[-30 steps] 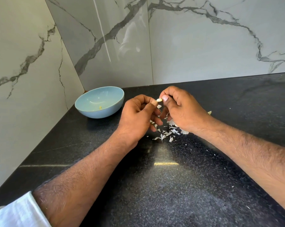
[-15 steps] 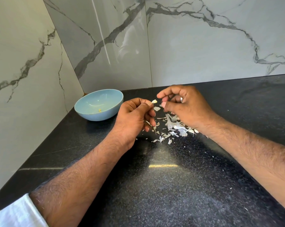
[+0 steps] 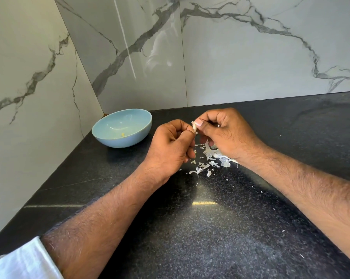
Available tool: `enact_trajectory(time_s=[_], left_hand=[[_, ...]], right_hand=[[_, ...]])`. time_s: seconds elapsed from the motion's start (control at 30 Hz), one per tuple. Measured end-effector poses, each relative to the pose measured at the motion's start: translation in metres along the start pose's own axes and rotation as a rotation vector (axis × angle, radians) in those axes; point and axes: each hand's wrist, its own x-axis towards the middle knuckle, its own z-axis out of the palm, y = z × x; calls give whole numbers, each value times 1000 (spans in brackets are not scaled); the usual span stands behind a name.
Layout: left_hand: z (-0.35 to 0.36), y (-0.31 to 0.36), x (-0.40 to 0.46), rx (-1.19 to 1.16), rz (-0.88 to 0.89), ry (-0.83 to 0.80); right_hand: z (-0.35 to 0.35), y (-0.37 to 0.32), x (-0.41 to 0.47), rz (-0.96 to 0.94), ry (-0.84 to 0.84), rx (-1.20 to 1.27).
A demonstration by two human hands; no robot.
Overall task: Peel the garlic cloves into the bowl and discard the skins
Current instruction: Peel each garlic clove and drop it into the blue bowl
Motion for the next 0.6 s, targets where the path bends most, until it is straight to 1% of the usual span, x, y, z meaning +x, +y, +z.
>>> enact_trajectory(time_s=[0.13,0.3,0.47,0.53,0.6], left_hand=[[0,0,-1,21,1,9],[-4,-1,1,21,-7,25],[-9,-3,2,126,34,27],[-9,-3,2,171,55,26],[-10,-2,2,230,76,36]], right_hand=[[0,-1,0,37,-4,66],[0,-1,1,63,-14,64],[1,1,0,69,-39,84],[1,1,0,100,-60,132],[2,1,0,165,-80,237]])
